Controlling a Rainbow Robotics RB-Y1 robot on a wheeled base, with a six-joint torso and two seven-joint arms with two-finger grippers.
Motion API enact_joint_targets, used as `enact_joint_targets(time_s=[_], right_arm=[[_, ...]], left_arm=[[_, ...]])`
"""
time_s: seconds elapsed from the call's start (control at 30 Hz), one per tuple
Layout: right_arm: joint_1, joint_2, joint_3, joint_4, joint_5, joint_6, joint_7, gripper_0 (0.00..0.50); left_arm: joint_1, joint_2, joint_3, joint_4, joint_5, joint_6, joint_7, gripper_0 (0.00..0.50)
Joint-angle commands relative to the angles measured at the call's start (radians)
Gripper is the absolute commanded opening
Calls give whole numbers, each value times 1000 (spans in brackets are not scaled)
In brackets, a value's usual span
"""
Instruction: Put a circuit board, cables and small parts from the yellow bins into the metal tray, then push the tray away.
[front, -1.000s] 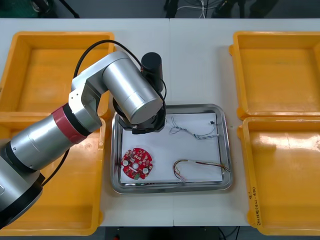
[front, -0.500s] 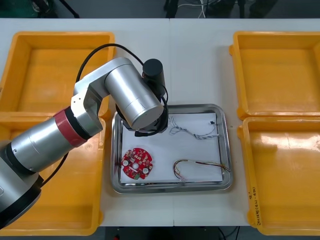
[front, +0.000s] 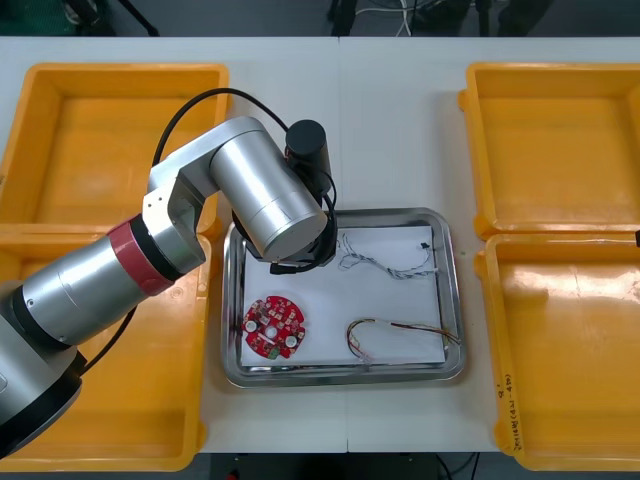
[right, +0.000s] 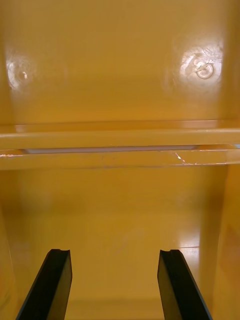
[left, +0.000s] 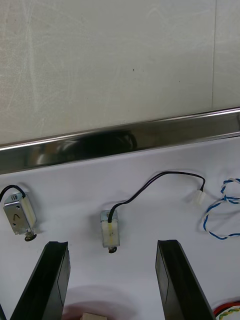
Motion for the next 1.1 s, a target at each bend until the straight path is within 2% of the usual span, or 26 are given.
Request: enact_joint_targets(time_s=[0.03,0.27,0.6,0.9,1.1], right_arm=[[12,3,-34,-40,-13,8,-31,500],[12,3,-34,-44,-18,12,-32,500],[12,0,-34,-72,-22,28,-44,500],[12,-6,-34,-96,-31,40,-63,500],[12,-21,-34,-113,-42,55,-78,500]], left_arm=[[7,28,-13,-15,-11,-11,50,500],[4,40,23,-52,3,14,41,500],[-1,54,198,-179,89,219,15,500],[-2,115,372,-246,188,359,-73,500],[-2,167,445,-245,231,380,-148,500]])
